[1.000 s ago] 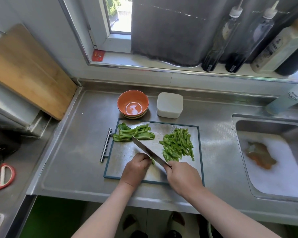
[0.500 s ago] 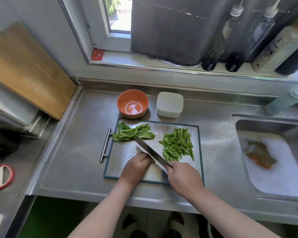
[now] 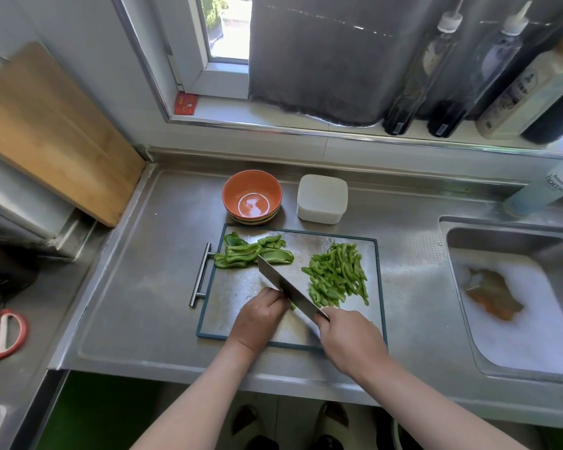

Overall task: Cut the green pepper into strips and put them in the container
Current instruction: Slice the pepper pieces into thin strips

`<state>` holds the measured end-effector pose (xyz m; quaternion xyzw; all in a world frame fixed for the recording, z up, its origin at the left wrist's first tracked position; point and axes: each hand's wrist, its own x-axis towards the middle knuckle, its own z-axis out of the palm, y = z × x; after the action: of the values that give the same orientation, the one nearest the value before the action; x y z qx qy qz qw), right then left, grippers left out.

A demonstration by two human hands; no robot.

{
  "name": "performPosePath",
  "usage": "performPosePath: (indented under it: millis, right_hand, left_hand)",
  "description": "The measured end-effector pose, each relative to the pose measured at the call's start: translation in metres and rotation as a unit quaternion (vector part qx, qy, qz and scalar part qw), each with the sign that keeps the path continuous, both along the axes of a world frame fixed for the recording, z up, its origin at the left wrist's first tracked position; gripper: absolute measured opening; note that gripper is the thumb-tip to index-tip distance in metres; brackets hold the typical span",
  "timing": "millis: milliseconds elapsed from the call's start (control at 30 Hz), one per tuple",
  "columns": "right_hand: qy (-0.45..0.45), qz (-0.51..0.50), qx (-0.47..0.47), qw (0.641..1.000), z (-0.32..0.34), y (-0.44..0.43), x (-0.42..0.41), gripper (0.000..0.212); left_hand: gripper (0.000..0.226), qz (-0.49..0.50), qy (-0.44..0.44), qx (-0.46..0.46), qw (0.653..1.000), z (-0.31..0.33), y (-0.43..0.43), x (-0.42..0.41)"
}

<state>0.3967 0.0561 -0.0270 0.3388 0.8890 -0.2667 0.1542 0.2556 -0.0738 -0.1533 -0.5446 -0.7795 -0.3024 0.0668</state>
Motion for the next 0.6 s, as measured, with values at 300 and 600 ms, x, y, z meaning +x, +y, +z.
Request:
performPosePath:
  millis: [300, 600]
  right_hand:
    - [-0.025, 0.001, -0.010, 1.000, 0.004, 0.003, -0.001, 0.035]
    - [-0.019, 0.016, -0.006, 1.000, -0.008, 0.000, -0.003, 0.032]
  left_hand:
    - [0.018, 0.005, -0.004, 0.008, 1.000, 0.001, 0.001, 0.001]
    - [0.019, 0.005, -0.006, 0.013, 1.000, -0.002, 0.002, 0.000]
